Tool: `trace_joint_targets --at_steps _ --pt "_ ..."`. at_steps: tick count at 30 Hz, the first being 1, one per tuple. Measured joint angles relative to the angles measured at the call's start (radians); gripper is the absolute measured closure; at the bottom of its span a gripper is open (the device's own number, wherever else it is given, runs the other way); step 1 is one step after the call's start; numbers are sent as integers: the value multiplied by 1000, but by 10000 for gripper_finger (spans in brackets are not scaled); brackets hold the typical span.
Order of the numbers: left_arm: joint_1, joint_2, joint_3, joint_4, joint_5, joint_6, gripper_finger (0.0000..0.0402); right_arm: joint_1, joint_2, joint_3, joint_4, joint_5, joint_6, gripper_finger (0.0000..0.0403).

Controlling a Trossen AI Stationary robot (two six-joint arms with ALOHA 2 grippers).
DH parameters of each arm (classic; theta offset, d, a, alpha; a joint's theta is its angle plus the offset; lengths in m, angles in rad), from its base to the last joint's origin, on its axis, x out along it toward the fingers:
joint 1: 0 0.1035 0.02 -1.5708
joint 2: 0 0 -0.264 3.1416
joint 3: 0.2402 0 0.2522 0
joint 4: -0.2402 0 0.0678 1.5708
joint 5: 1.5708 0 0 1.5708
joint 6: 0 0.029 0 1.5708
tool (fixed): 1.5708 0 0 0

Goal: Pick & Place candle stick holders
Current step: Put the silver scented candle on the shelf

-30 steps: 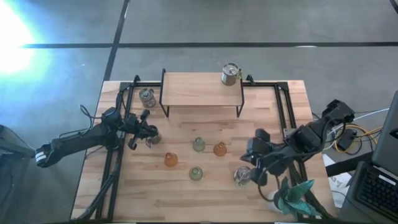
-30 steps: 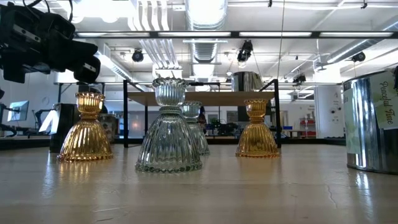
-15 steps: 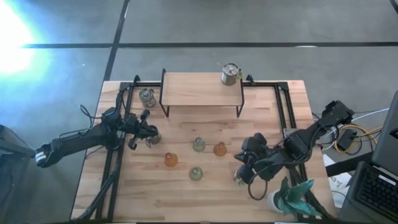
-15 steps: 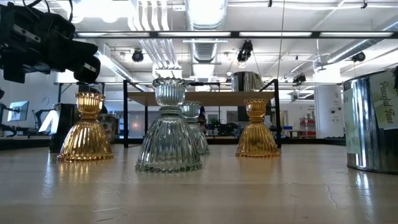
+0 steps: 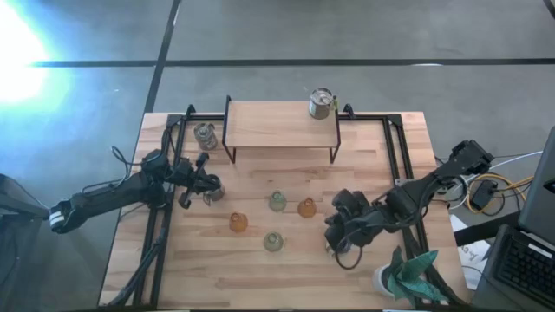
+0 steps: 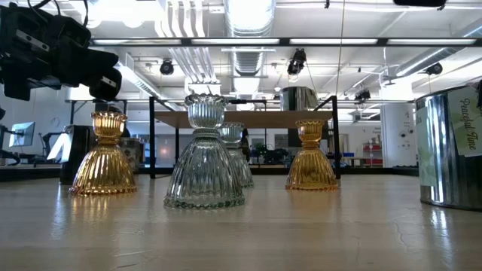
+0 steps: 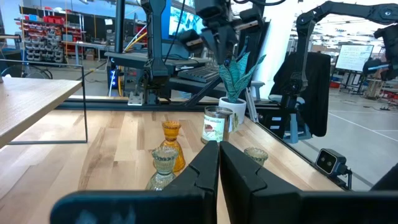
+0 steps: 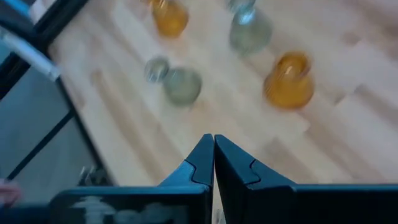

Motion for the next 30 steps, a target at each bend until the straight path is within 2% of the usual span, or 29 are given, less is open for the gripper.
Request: trace_joint_targets --at_steps 4,9,15,25,30 --pt "0 0 0 0 0 0 383 12 0 0 -32 -102 15 394" --pt "0 0 0 0 0 0 383 43 0 -5 -137 -182 133 394" --pt "0 0 0 0 0 0 383 93 0 -5 -225 -187 276 388" --pt "0 0 0 0 0 0 383 98 0 -23 -234 -176 309 306" --pt "0 0 0 0 0 0 383 92 0 -24 -230 -175 307 281"
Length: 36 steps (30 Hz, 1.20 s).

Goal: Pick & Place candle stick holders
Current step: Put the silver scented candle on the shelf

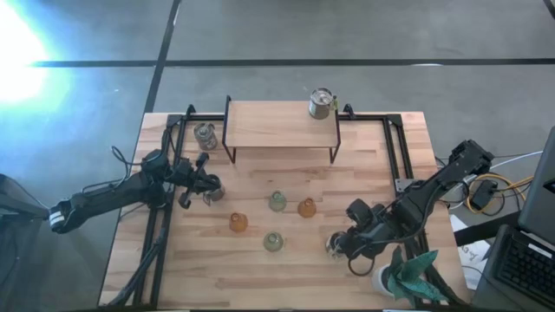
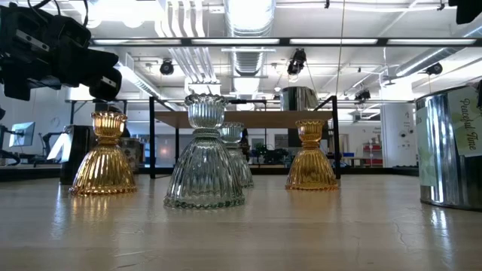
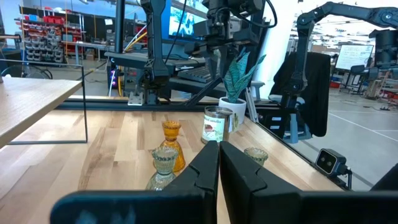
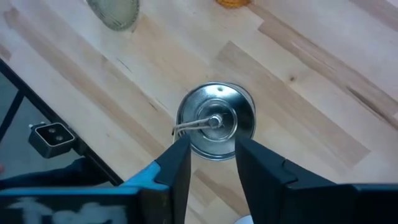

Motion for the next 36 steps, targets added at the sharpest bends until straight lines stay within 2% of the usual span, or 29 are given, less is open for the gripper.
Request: trace_joint_targets --at_steps 9,20,21,23,25,31,36 --pt "0 0 0 0 0 0 383 -64 0 24 21 -1 1 278" --pt "0 0 0 48 0 30 383 -255 -1 34 177 2 -384 300" --pt "-1 0 0 64 0 3 383 -271 -1 34 193 1 -402 302" --pt "-1 0 6 109 -10 -144 383 -295 -3 35 209 -3 -412 306" --pt "-1 -2 26 145 -77 -280 383 -311 -4 46 214 -3 -414 311" --pt "-1 -3 93 228 -431 -736 383 -328 -7 57 217 -2 -476 322" --pt "-2 -1 115 221 -662 -900 383 -341 -8 58 219 2 -501 331"
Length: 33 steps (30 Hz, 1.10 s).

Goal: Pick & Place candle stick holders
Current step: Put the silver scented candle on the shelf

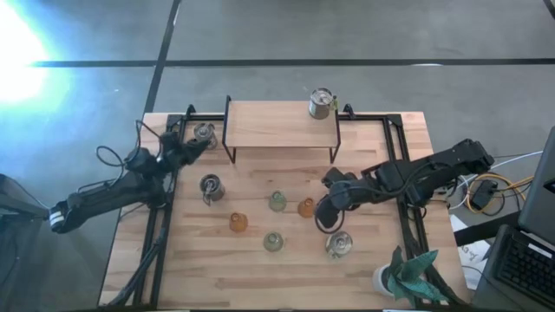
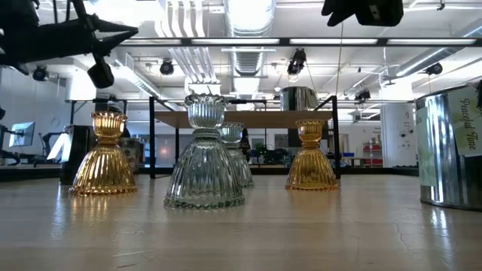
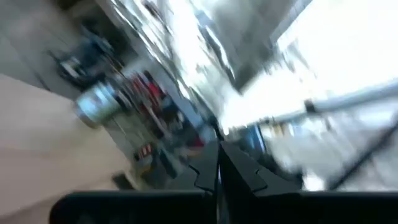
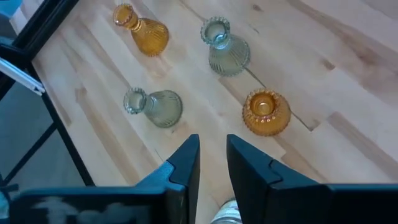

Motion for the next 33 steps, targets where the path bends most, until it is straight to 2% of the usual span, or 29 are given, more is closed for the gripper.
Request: trace_joint_targets --at_steps 3,6,8,11,15,19,22,26,30,33 --pt "2 -3 18 0 -69 56 383 0 0 0 0 0 -1 334" --pt "8 3 69 -29 -45 206 383 0 0 -1 -1 0 -1 335" --pt "11 8 129 -135 -29 275 383 0 0 -1 -1 0 -15 333" --pt "15 32 275 -451 -11 405 383 0 0 -3 -2 5 -53 328" --pt "15 106 531 -940 -17 598 383 0 0 -3 -4 25 -84 323" --pt "14 207 757 -1331 -112 755 378 0 0 -11 -5 27 -109 321" --pt "14 292 858 -1521 -196 834 356 0 0 -23 -6 40 -113 325" --pt "15 403 897 -1610 -283 860 302 0 0 -27 -5 67 -114 334" --pt "15 512 897 -1623 -284 873 246 1 0 -28 -5 73 -98 339" --pt "16 597 897 -1670 -292 939 215 1 0 -28 -5 73 -96 339"
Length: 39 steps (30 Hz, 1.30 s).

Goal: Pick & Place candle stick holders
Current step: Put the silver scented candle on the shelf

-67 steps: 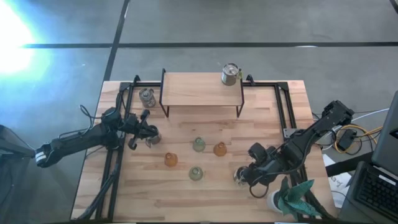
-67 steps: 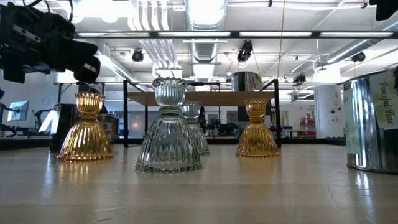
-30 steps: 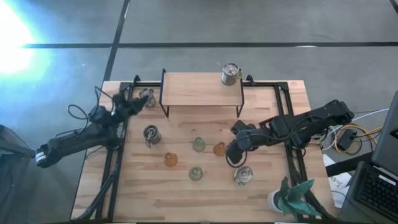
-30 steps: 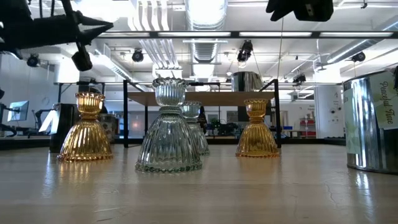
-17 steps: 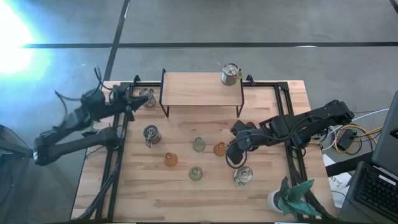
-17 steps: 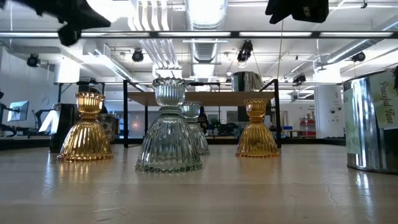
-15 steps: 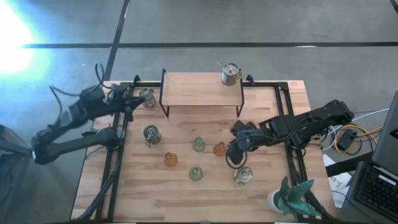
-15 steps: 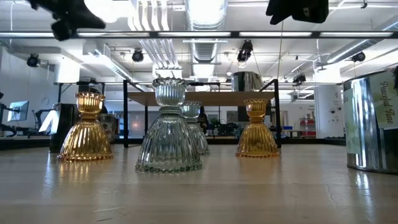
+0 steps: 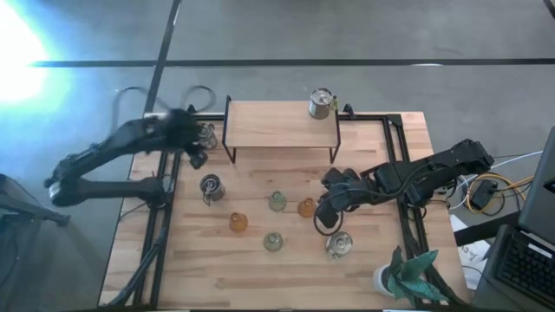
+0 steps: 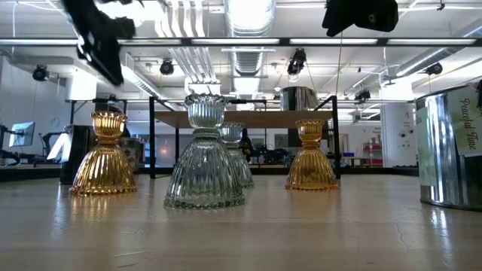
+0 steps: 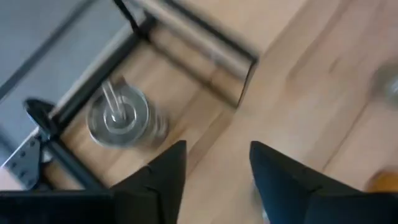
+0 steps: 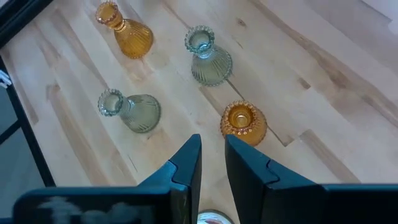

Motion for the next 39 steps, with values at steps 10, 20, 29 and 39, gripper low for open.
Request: trace_joint_targets --at_steps 10,20,29,39 --pt "6 185 -3 -110 -193 104 171 0 0 0 0 -1 3 325" --pt "42 155 -8 11 -156 362 170 0 0 0 0 -4 0 329" --pt "371 181 14 -43 139 222 170 -3 0 0 0 5 -25 341" --pt "549 349 102 -53 248 98 170 -8 0 -4 0 7 -31 332"
